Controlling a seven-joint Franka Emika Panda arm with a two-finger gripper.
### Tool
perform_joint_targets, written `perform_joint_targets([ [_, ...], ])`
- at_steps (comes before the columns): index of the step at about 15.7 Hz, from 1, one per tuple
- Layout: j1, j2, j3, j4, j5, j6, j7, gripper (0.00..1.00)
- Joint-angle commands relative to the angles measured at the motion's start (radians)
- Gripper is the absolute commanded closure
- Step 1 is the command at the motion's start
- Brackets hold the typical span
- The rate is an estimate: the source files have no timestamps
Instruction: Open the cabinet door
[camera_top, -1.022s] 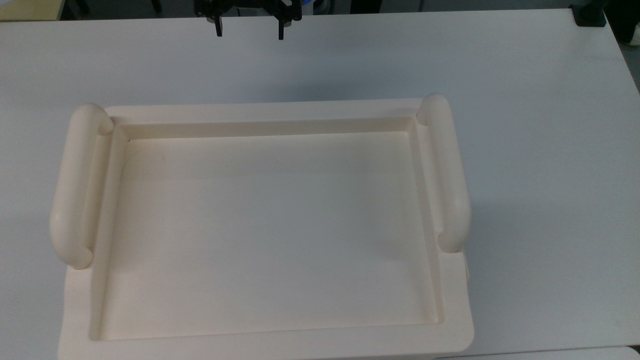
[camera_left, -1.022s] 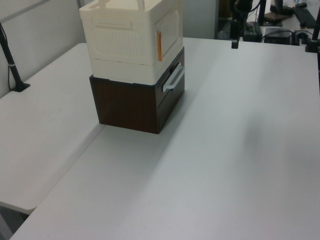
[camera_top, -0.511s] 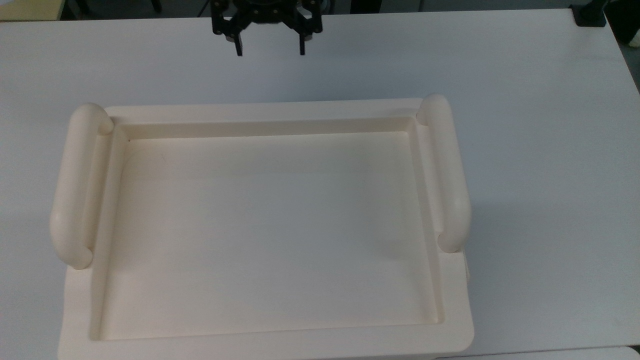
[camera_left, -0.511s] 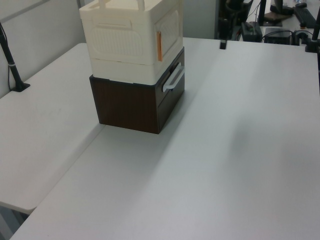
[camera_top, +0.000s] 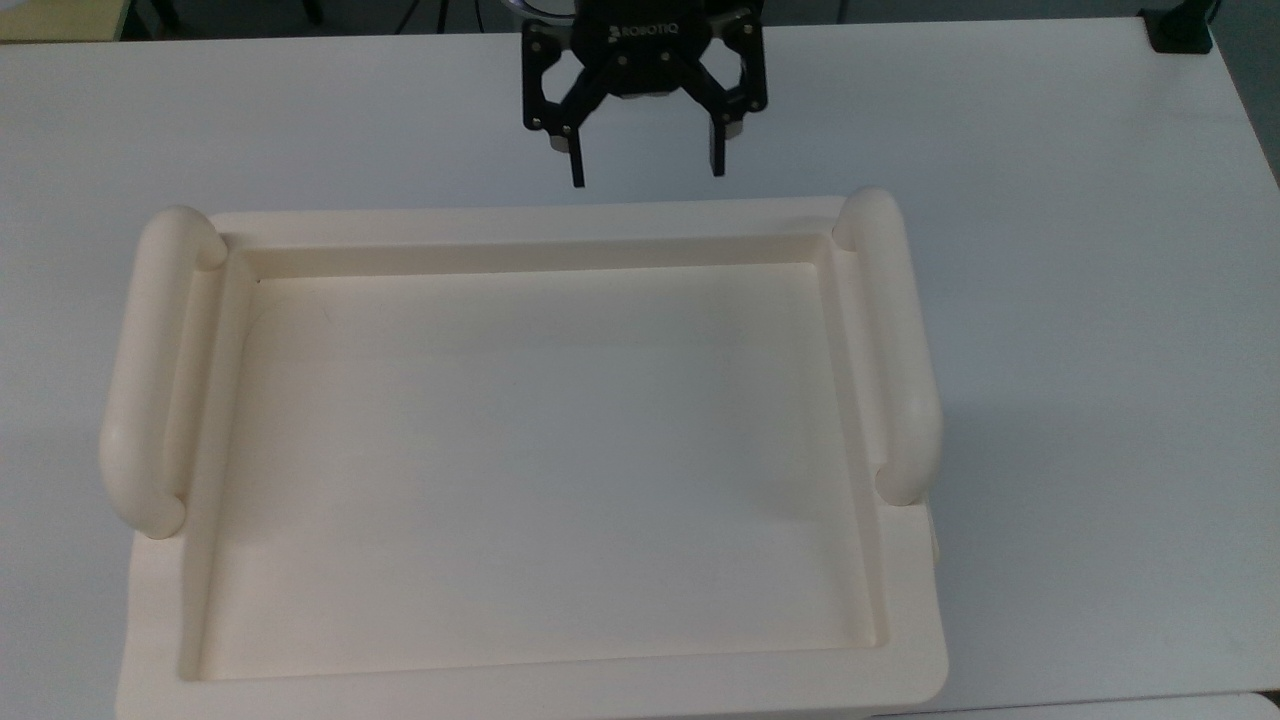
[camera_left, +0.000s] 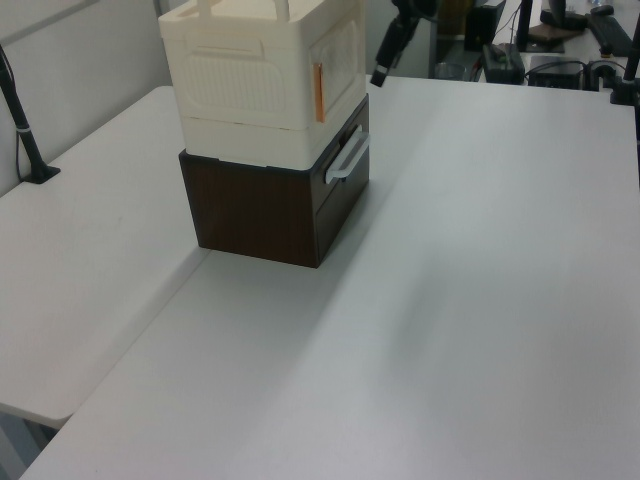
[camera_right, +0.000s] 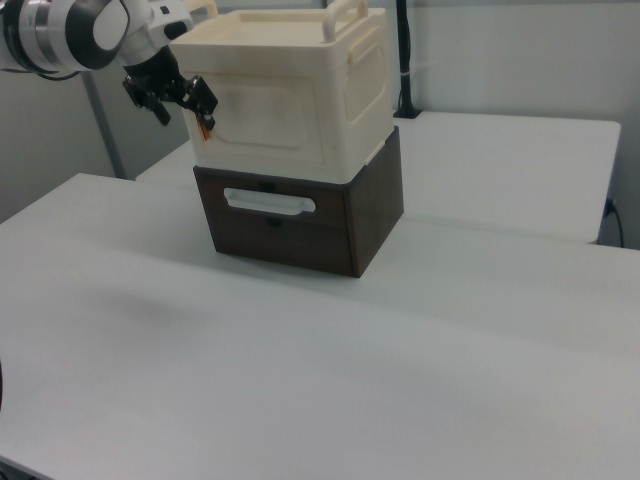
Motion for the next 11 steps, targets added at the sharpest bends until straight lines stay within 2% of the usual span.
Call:
perform_joint_targets([
  [1,0.023,0.070,-0.005,0.076,-0.054,0.096,0.066,0.00],
  [6,0.058,0.115,-0.007,0.079,-0.155,0.216,0.201,0.00],
  [9,0.064,0.121,-0.005,0.078,-0.195,0.234,0.219,0.00],
  [11,0.080,0.122,-0.007,0.078,-0.196,0.239,0.219,0.09],
])
